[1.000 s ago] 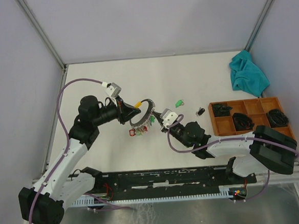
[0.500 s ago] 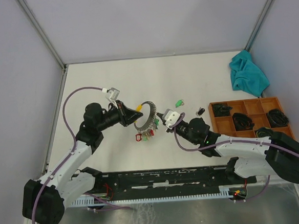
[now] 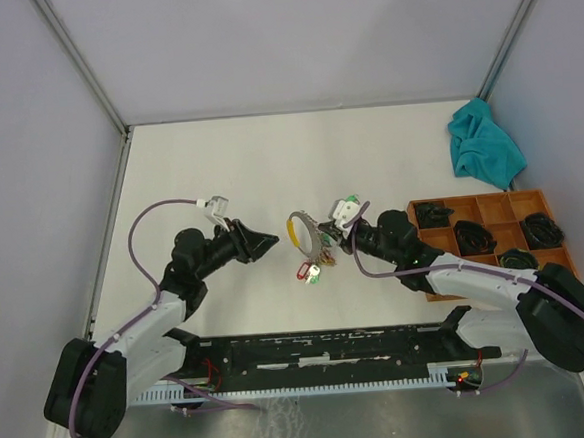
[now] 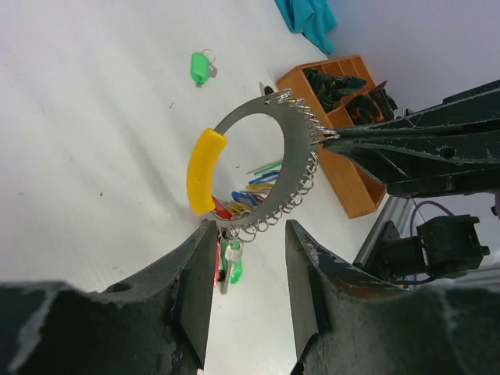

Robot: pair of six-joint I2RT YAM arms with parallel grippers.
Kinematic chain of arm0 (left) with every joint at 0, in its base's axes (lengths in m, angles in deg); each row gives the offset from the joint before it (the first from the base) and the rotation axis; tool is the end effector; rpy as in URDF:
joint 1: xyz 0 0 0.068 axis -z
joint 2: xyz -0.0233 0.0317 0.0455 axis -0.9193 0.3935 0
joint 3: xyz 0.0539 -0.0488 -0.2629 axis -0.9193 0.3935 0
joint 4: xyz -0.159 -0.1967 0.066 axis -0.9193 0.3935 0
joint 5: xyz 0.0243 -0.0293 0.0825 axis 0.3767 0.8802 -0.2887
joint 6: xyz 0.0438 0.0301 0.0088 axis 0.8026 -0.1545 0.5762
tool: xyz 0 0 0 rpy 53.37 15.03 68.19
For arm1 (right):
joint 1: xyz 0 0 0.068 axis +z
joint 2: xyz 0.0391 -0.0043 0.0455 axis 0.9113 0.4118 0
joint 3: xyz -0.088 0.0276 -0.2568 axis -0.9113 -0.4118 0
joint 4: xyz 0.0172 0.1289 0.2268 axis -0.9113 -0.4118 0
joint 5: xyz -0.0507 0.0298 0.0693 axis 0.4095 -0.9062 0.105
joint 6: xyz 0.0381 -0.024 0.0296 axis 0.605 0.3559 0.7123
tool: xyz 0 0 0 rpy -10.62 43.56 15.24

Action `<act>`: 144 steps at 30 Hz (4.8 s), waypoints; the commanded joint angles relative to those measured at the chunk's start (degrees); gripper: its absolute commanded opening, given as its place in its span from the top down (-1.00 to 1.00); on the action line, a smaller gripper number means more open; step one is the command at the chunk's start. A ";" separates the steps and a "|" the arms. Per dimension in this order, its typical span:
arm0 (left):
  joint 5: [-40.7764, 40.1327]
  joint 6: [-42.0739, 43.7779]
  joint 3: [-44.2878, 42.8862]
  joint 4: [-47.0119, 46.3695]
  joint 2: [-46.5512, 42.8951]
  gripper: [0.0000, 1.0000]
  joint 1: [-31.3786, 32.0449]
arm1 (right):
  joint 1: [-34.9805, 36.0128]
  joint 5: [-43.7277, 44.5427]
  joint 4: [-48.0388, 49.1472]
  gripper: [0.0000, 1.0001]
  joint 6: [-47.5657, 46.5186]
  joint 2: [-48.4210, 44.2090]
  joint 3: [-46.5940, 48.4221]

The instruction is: Put the keys on the keyring

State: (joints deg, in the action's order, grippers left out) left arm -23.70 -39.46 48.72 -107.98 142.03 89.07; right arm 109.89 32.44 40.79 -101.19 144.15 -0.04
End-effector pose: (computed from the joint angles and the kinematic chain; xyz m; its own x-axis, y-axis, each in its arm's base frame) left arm 0.1852 -0.0945 0.2076 -0.5926 -0.3282 -0.7356 0.5251 0.5350 -0.6618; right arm 0.1739 0.1791 0.2243 0.1047 -0.2183 -0.9702 -0.8265 0.5235 -0.2070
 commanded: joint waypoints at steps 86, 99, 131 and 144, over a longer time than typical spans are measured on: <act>9.32 41.09 3.80 -68.92 41.52 0.21 11.77 | -1.57 -20.23 -16.35 0.95 -14.82 9.57 10.35; 13.56 37.28 1.98 -68.92 42.96 0.32 11.88 | -1.64 -21.15 -16.05 0.95 -14.41 10.72 11.70; 2.70 48.53 -0.07 -31.06 26.37 0.95 15.23 | -2.54 -16.00 -20.70 0.42 -15.51 4.39 9.20; 0.76 50.06 -0.09 -30.25 25.31 0.95 16.59 | -2.54 -19.84 -21.48 0.44 -8.77 6.79 10.81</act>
State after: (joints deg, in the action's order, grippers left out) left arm -22.08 6.79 49.98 -136.57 169.39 105.07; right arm 107.53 14.37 16.99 -113.10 149.14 7.72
